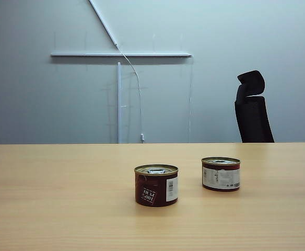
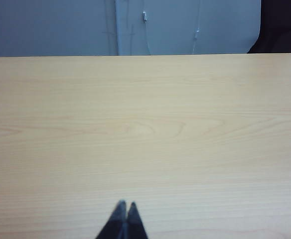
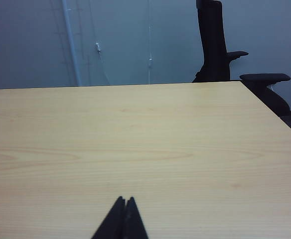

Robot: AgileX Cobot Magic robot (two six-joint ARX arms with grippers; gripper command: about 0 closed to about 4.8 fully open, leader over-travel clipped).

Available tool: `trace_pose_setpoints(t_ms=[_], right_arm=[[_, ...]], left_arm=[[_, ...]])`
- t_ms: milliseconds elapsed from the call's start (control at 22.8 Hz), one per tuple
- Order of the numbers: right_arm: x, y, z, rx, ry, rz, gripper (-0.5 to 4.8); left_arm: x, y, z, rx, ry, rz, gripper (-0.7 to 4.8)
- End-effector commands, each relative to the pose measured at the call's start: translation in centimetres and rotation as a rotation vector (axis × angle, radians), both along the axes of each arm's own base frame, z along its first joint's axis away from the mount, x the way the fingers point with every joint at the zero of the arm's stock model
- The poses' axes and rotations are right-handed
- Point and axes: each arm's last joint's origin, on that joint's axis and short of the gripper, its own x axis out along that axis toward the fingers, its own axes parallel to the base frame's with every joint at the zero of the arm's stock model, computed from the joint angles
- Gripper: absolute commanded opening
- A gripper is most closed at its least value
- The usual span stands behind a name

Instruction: Stack a can of tomatoes on the right onto the can of tomatoes on the left.

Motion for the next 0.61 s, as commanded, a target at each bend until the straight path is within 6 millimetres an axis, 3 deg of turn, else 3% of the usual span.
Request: trace_pose_setpoints(t_ms=[44, 438, 613], right_arm=[[0.0, 0.0, 0.0, 0.003, -0.012, 0.0, -0.09], [0.0, 0.0, 0.0, 0.003, -0.012, 0.001, -0.09], [0.0, 0.1, 0.1, 0.067, -0.019, 0.02, -0.09]], left_arm=[[0.0, 0.0, 0.2, -0.001, -0.009, -0.003, -0.04], [0.0, -0.1, 0.2, -0.001, -0.008, -0.008, -0.04], [-0.2, -1.5, 0.1, 0.002, -0.005, -0.13, -0.04]])
